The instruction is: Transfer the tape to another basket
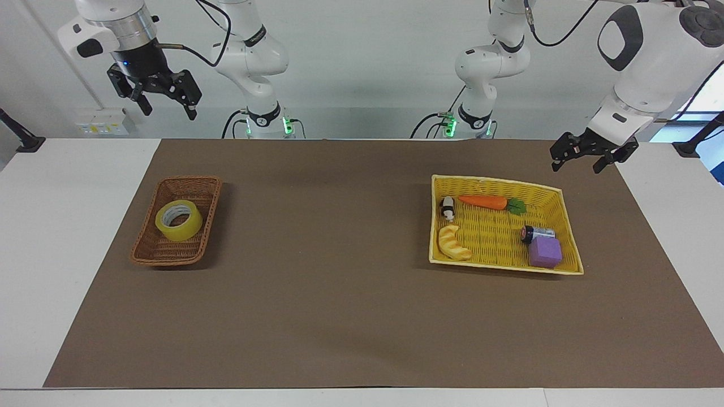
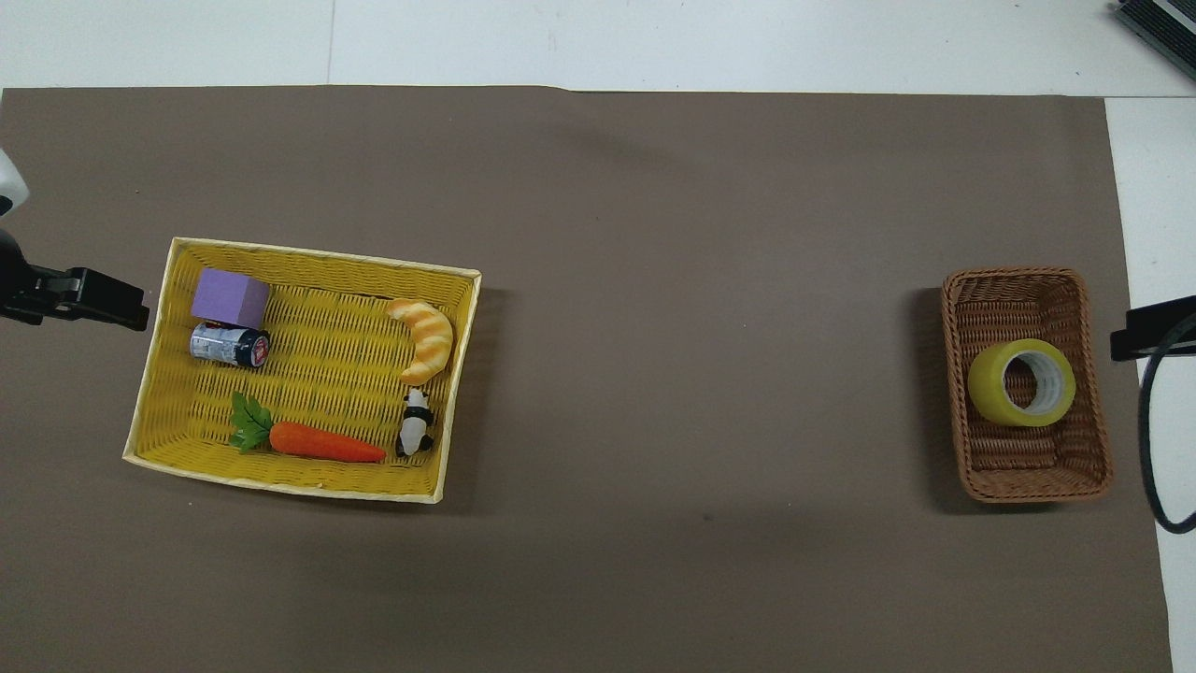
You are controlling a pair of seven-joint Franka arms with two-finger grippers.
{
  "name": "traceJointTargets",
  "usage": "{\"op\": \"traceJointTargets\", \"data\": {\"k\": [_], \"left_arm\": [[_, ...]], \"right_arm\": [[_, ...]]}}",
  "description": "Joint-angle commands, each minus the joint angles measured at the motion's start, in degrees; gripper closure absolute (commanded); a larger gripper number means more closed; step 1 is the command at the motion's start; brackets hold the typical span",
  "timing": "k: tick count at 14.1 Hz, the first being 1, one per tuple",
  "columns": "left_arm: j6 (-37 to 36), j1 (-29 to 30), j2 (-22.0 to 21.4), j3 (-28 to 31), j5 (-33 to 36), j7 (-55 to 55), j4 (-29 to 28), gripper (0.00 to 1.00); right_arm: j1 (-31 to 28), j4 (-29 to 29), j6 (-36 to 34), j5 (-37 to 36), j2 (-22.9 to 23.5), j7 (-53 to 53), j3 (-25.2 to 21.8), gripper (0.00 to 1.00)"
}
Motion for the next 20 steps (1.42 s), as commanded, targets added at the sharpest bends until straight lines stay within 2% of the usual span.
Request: {"op": "traceJointTargets", "data": {"k": [1, 20], "left_arm": [[-1.0, 0.2, 0.2, -0.2, 1.0, 0.5, 0.7, 0.0], [-1.0, 0.3, 0.2, -0.2, 1.0, 0.5, 0.7, 0.0]], "right_arm": [[-0.4, -0.2, -0.1, -0.3, -0.7, -1.3, 0.0, 0.0], [-0.4, -0.3, -0.2, -0.3, -0.7, -4.1, 0.0, 0.0]]}}
